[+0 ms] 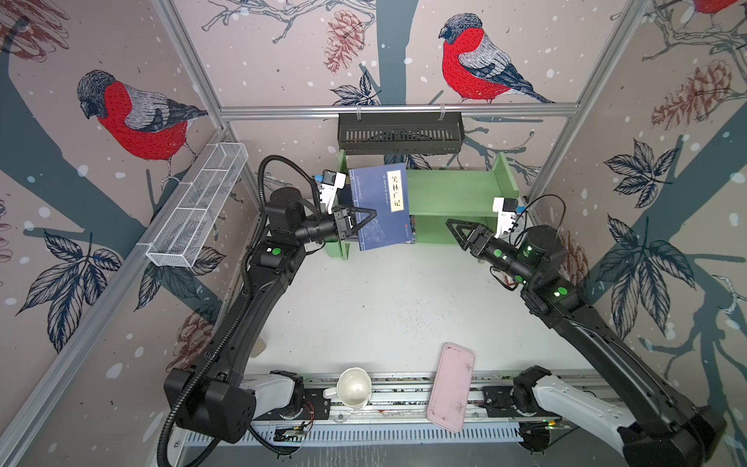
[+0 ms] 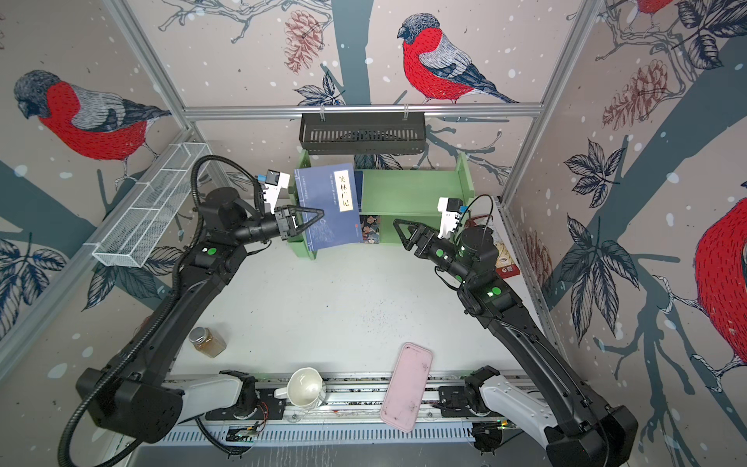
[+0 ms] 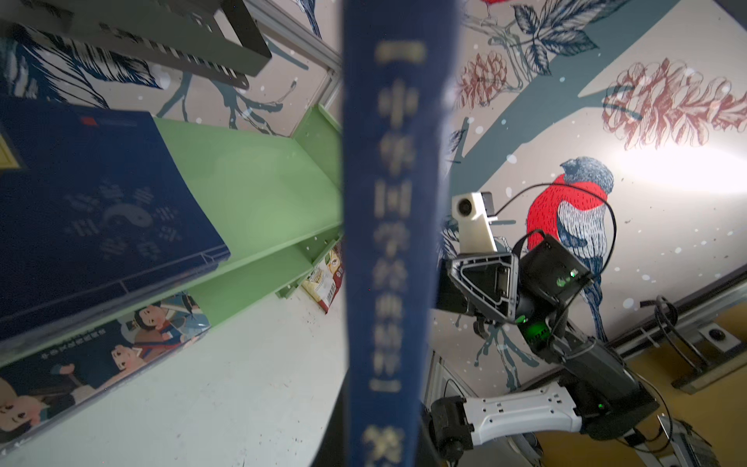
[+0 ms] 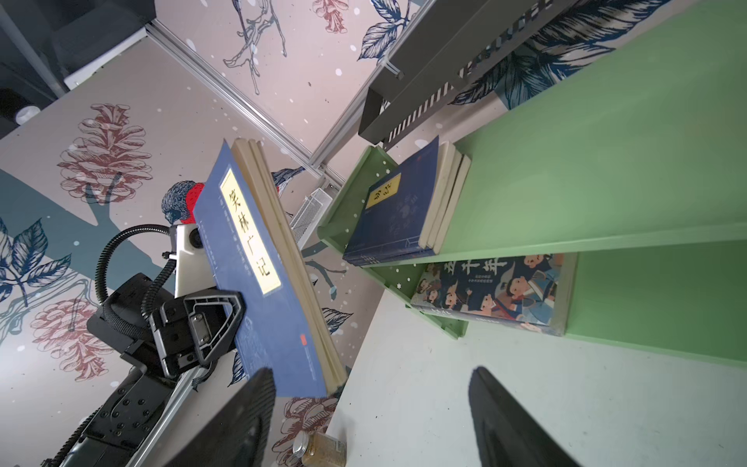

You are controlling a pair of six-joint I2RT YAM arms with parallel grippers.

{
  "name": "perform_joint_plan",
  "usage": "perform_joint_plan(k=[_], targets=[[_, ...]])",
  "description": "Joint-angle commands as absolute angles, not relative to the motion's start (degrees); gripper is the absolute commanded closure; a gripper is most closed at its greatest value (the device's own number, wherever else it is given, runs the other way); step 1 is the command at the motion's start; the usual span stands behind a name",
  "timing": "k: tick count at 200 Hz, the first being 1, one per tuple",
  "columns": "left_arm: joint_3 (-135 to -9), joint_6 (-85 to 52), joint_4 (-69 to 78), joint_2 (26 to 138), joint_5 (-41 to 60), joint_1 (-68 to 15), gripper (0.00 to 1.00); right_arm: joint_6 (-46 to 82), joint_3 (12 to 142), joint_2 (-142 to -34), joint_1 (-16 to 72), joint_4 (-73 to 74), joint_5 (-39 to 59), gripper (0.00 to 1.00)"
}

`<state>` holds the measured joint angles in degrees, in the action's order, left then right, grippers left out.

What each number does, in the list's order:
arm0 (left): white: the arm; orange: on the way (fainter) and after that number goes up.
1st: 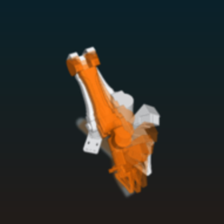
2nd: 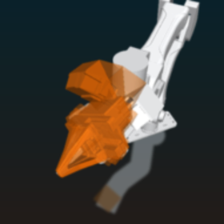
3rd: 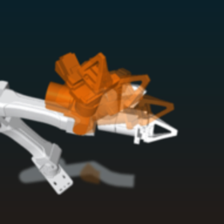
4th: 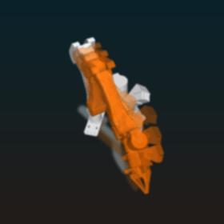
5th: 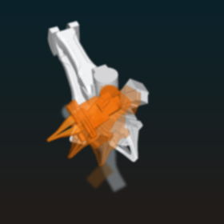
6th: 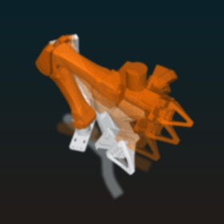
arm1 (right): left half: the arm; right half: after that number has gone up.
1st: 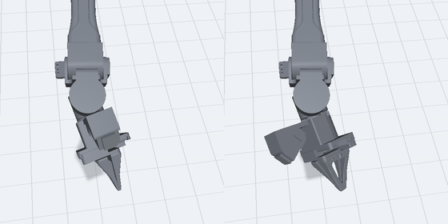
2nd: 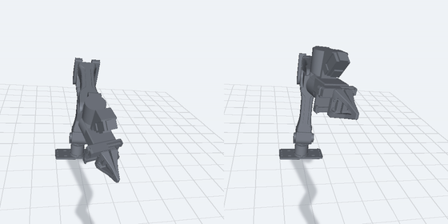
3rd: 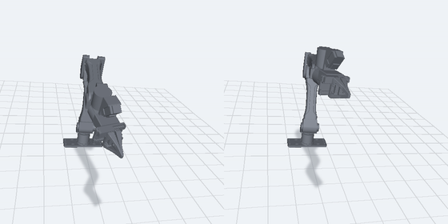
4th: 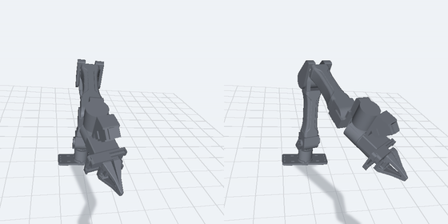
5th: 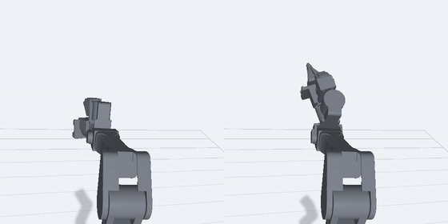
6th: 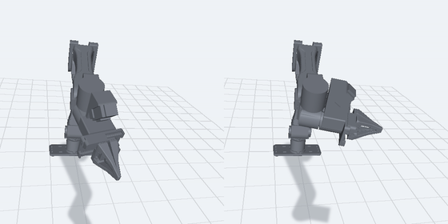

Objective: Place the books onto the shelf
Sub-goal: 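Carry the book to the shelf top with left gripper while right gripper grasps it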

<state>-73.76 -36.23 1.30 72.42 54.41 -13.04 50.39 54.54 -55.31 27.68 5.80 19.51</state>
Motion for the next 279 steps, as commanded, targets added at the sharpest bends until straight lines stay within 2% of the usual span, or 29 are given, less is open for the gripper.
perform_joint_plan(k=[1,48,141,213,252,279], targets=[[-75.48,-44.81,11.00,73.74,50.36,-11.71,1.00,51.80,54.88,-54.90,30.20,11.82,16.92,0.24],[-75.83,-57.01,21.91,77.42,50.17,-7.35,1.00,52.05,58.15,-58.59,35.96,14.35,16.05,0.23],[-68.26,-76.55,40.72,76.96,50.77,-7.12,1.00,53.71,64.63,-74.61,44.79,27.98,15.06,0.19],[-64.09,-81.12,45.13,74.39,49.09,-7.95,1.00,56.89,70.91,-84.93,45.99,35.53,17.31,0.19],[-61.59,-82.50,45.25,73.59,48.12,-8.70,1.00,57.69,72.49,-87.90,46.39,39.08,17.76,0.25],[-60.59,-82.31,44.85,72.88,47.68,-8.88,1.00,58.43,73.51,-89.67,46.42,40.74,18.34,0.36]])
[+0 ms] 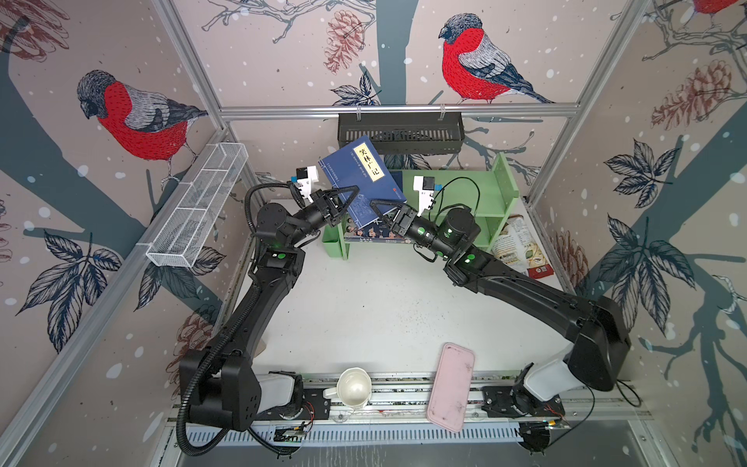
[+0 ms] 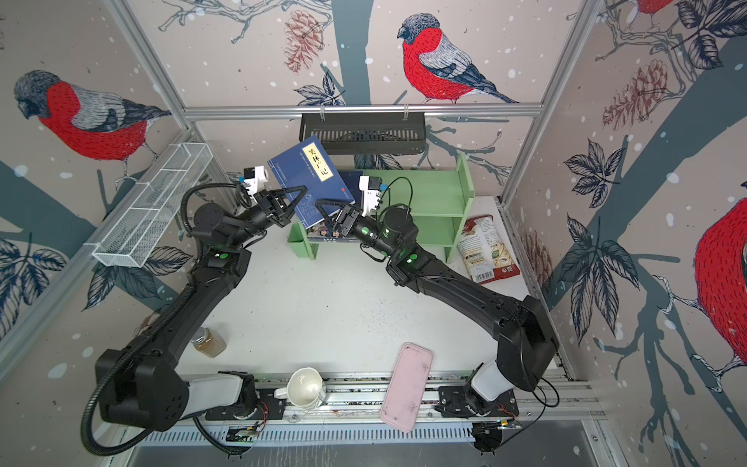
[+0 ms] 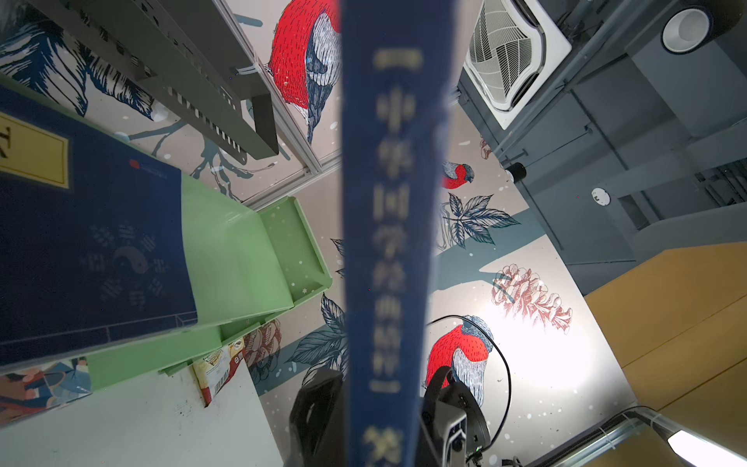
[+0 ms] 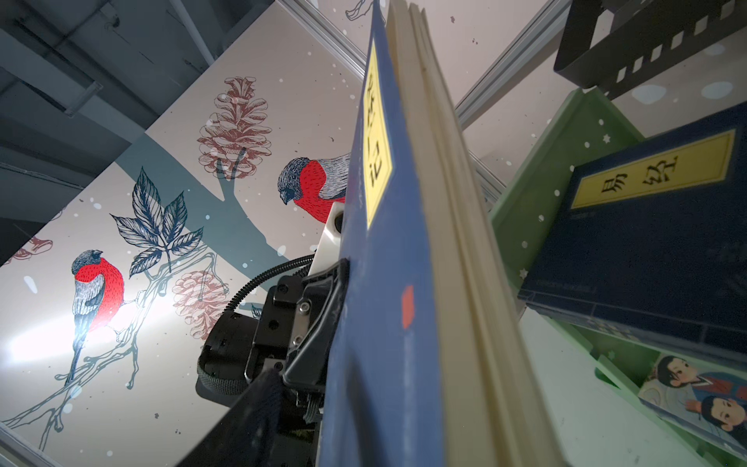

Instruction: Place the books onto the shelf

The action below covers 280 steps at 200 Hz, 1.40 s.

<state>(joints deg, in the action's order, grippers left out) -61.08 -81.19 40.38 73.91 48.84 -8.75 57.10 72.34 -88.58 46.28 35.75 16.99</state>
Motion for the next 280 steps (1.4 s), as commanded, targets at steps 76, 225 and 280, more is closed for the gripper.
perform_joint_plan(k=[76,225,280], targets=[[-59.13,-79.62,41.77,71.94,47.70,-8.96,0.93,56.31,77.10,-91.08,45.15,36.29,21.73,0.97],[-49.54,-76.93,51.15,68.03,71.79,-0.30,0.22,49.83,81.03,-84.77,27.89,12.72,55.86,0.99],[-49.52,-72.63,46.75,66.85,74.52,-0.33,0.22,40.08,81.65,-80.98,27.47,-0.22,61.08,0.99]])
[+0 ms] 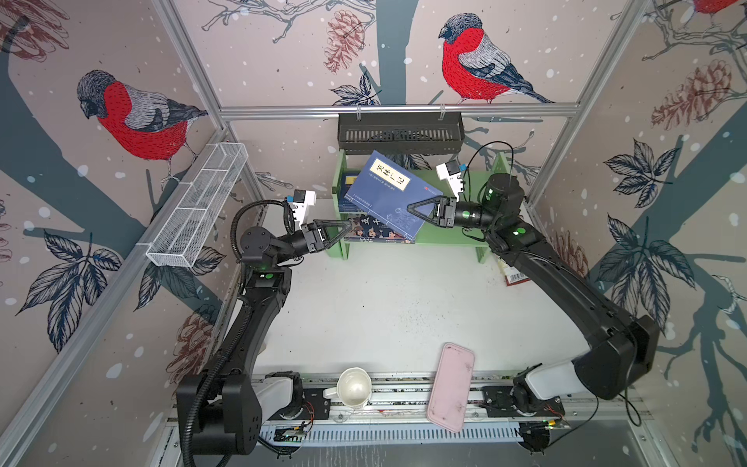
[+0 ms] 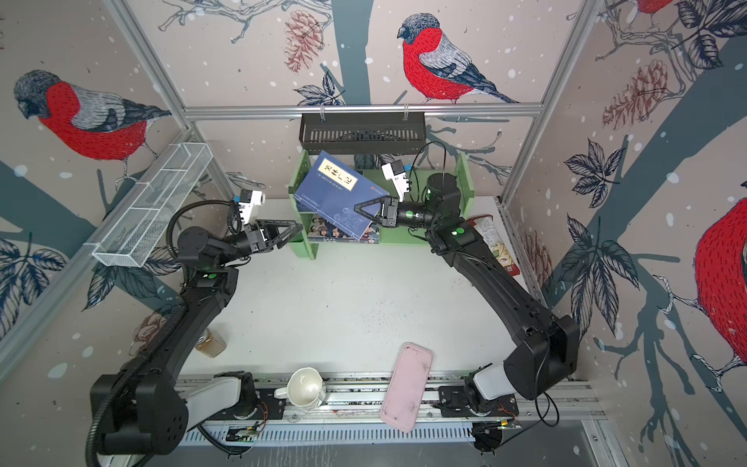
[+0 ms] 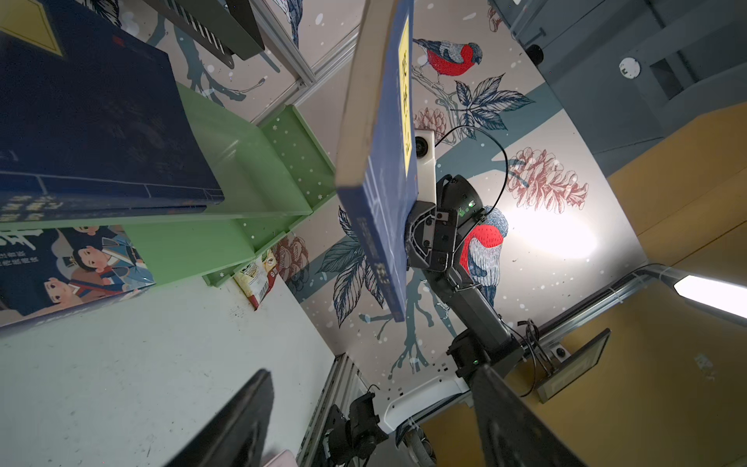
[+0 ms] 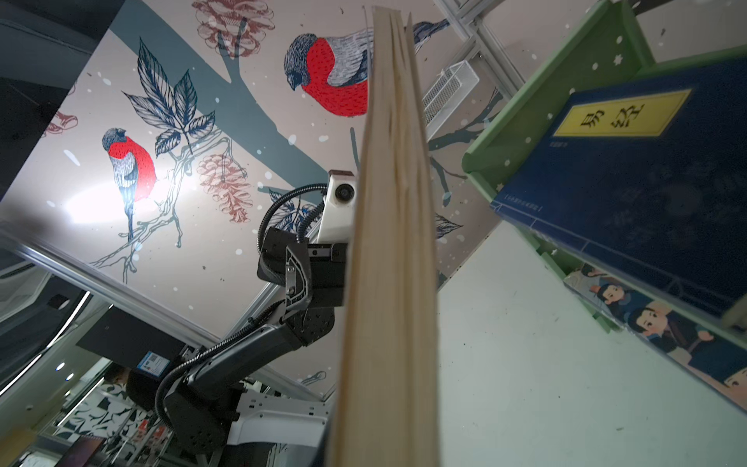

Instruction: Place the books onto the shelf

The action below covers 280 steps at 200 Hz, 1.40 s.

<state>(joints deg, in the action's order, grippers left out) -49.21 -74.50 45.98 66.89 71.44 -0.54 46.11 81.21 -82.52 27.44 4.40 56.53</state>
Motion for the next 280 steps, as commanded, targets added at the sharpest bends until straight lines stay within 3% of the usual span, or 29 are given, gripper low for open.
perform_joint_plan(k=[1,73,120,156,185,201,209,219,228,247,280], targets=[[-49.54,-72.70,46.75,66.87,74.57,-0.34,0.22,39.90,81.69,-80.92,27.45,-0.42,61.04,0.99],[-48.43,-78.42,54.20,69.32,76.55,-0.44,0.22,33.30,81.02,-79.33,27.51,-8.86,64.42,0.99],[-48.27,-93.89,74.55,72.79,78.54,-3.26,0.31,27.35,82.95,-80.93,29.14,-16.05,64.94,0.99],[-49.63,-94.58,74.85,73.74,78.31,-5.01,0.56,23.45,85.69,-83.18,31.68,-20.90,63.38,0.99],[-49.32,-94.10,74.73,73.00,78.56,-5.10,0.85,23.42,86.13,-83.60,31.64,-21.12,62.22,0.98],[-49.13,-92.61,73.30,72.15,78.17,-5.11,1.00,24.43,85.97,-83.55,31.55,-19.89,61.39,0.81],[-49.21,-90.86,71.67,71.73,77.98,-5.10,1.00,25.09,85.72,-83.44,31.42,-18.88,60.79,0.74],[-49.51,-88.11,68.41,71.16,77.34,-5.05,1.00,26.41,85.15,-83.23,31.14,-17.10,60.07,0.55],[-49.94,-85.37,64.84,70.78,76.69,-4.84,1.00,27.95,84.31,-82.67,30.82,-15.26,59.05,0.46],[-51.58,-80.08,56.94,70.65,75.19,-4.09,1.00,31.88,80.98,-80.78,29.99,-9.49,57.68,0.37],[-53.86,-80.42,54.27,72.87,72.67,-2.91,1.00,38.16,75.29,-77.95,29.80,-1.08,55.07,0.34]])
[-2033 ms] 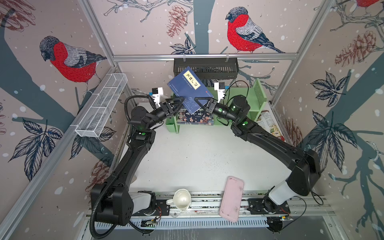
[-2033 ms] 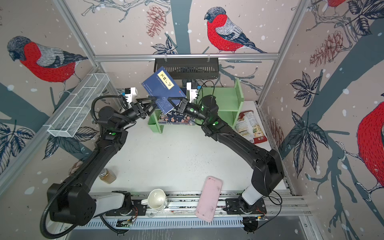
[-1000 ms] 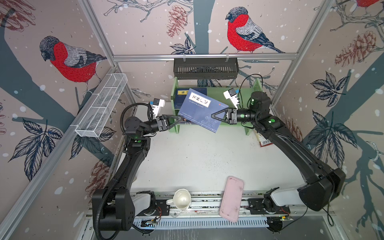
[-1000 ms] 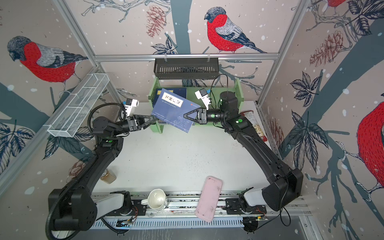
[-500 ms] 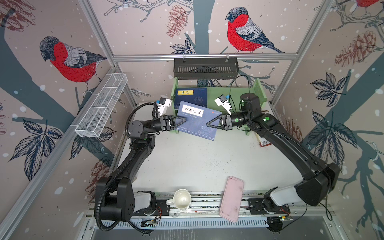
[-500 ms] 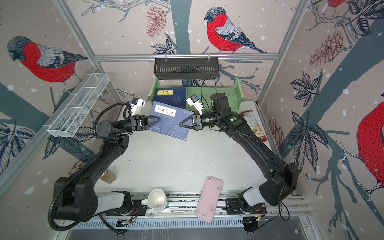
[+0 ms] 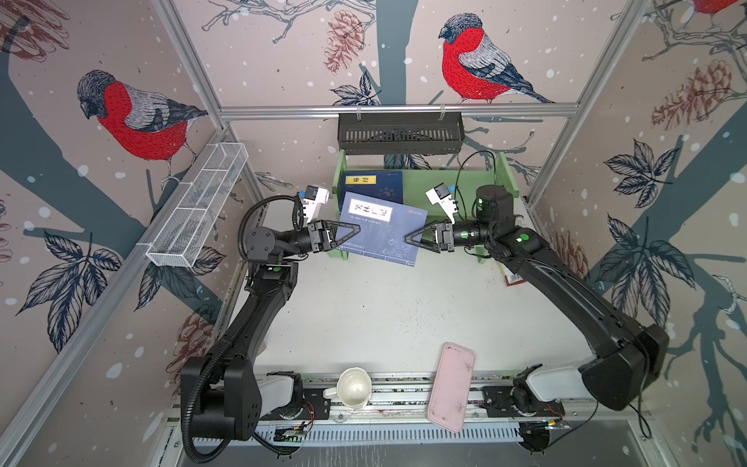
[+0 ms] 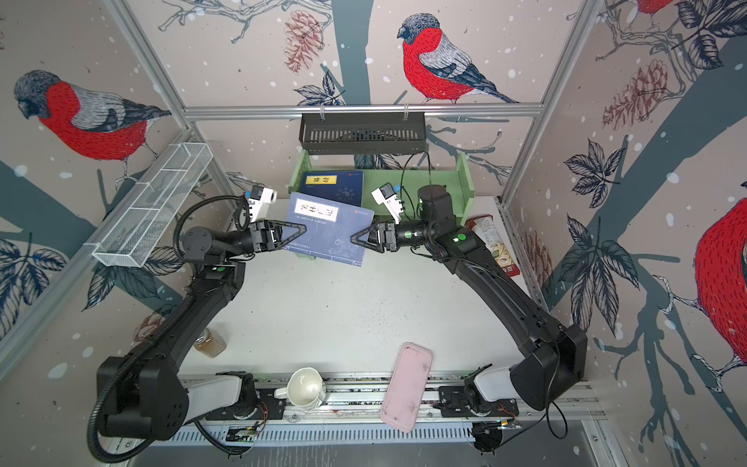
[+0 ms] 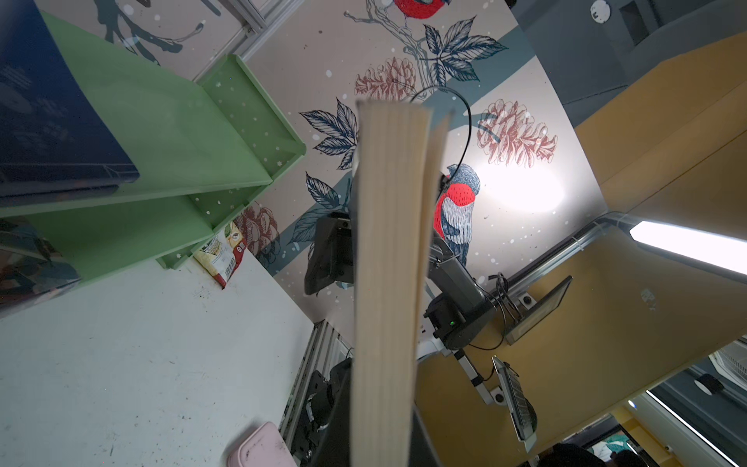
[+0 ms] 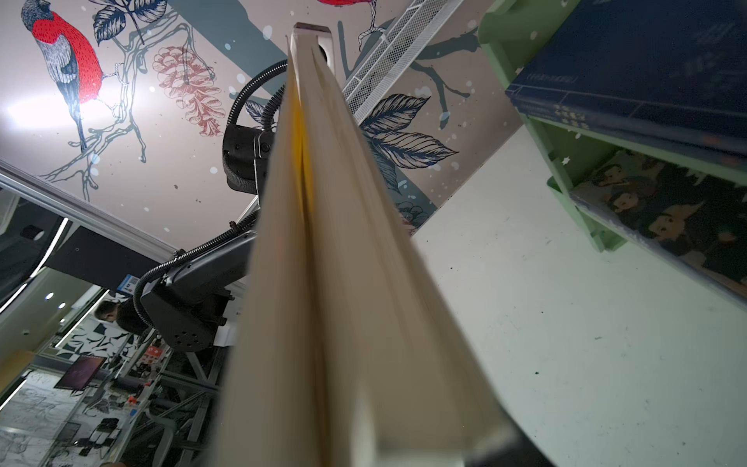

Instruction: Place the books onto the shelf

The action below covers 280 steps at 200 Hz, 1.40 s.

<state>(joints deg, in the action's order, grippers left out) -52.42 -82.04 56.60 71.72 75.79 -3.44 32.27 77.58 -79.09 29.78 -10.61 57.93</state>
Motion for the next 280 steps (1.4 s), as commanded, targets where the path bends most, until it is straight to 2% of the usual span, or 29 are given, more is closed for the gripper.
perform_joint_plan(k=[1,34,61,80,107,123,148,161,206,230,280], targets=[[-53.91,-80.51,54.29,72.95,72.63,-2.95,1.00,38.28,75.26,-77.95,29.80,-0.98,55.00,0.34],[-54.41,-89.79,64.05,76.50,70.84,-2.90,1.00,41.57,73.98,-78.65,30.54,2.29,52.92,0.33],[-54.78,-97.27,72.45,79.51,69.85,-2.84,1.00,45.27,71.61,-78.27,31.17,8.57,50.75,0.37],[-54.72,-97.56,72.82,79.89,69.06,-2.89,1.00,47.55,70.04,-78.29,31.46,12.56,49.42,0.48],[-54.49,-96.88,72.37,79.76,68.65,-2.81,1.00,49.48,69.61,-79.62,31.79,15.35,49.31,0.74],[-54.11,-96.23,71.69,79.38,68.63,-2.82,1.00,49.65,69.95,-80.22,31.73,15.62,48.96,0.79],[-53.27,-93.27,68.55,78.04,68.36,-2.82,1.00,50.01,70.91,-81.01,31.73,16.39,49.63,0.94],[-52.87,-90.97,66.09,77.32,68.17,-2.72,0.88,49.31,72.14,-81.59,31.64,15.27,50.16,0.98],[-52.21,-78.73,55.10,73.36,66.91,-1.40,0.50,44.57,77.65,-82.23,29.62,6.45,52.01,0.99],[-55.83,-64.19,34.82,71.33,65.54,-0.05,0.45,42.32,80.82,-82.92,28.12,1.76,53.32,0.99],[-67.13,-35.83,1.00,70.40,57.78,0.62,0.44,41.49,84.98,-85.53,22.92,-2.96,55.38,0.99]])
